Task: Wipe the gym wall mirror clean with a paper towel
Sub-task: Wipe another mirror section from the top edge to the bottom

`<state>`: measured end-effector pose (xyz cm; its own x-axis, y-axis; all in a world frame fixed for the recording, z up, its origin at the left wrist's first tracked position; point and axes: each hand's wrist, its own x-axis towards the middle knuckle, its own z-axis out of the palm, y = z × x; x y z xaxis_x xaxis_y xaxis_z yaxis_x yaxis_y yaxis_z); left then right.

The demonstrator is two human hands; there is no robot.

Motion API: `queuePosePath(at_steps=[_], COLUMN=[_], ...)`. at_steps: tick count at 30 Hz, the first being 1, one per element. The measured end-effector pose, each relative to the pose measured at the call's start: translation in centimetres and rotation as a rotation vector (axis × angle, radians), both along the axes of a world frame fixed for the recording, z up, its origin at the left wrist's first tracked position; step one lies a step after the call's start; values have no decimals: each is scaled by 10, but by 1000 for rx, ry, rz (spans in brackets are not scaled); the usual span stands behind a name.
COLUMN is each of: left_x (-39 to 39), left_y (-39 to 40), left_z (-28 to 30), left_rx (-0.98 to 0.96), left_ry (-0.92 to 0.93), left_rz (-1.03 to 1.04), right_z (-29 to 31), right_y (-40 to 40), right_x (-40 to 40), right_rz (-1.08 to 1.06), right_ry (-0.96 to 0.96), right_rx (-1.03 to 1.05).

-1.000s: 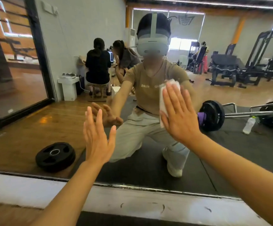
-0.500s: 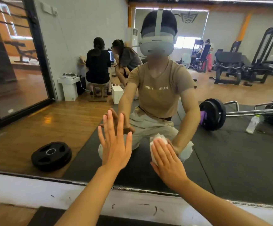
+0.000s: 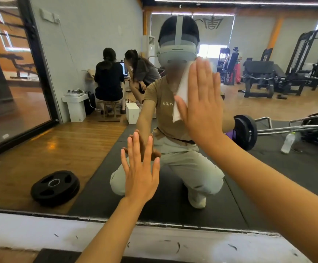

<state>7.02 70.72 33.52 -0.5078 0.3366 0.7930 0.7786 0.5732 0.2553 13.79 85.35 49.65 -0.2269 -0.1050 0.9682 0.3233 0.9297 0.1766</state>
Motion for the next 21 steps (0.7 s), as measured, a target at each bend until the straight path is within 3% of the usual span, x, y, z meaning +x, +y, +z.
queuePosePath(at_steps=[2, 4, 9, 12, 17, 21], left_x=[-2, -5, -8, -8, -7, -3], left_y=[0, 2, 3, 1, 1, 2], left_z=[-2, -4, -6, -5, -6, -3], left_rx=[-16, -22, -41, -46, -47, -27], left_ry=[2, 17, 36, 22, 20, 26], left_rz=[14, 27, 36, 19, 32, 29], right_z=[-3, -32, -167, -213, -189, -109], right_y=[-5, -12, -2, 20, 33, 31], right_x=[-6, -10, 16, 39, 55, 52], right_rz=[28, 52, 7, -59, -79, -108], right_ry=[99, 77, -386, -578, -657, -407], right_rx=[-115, -174, 111, 268, 412, 304])
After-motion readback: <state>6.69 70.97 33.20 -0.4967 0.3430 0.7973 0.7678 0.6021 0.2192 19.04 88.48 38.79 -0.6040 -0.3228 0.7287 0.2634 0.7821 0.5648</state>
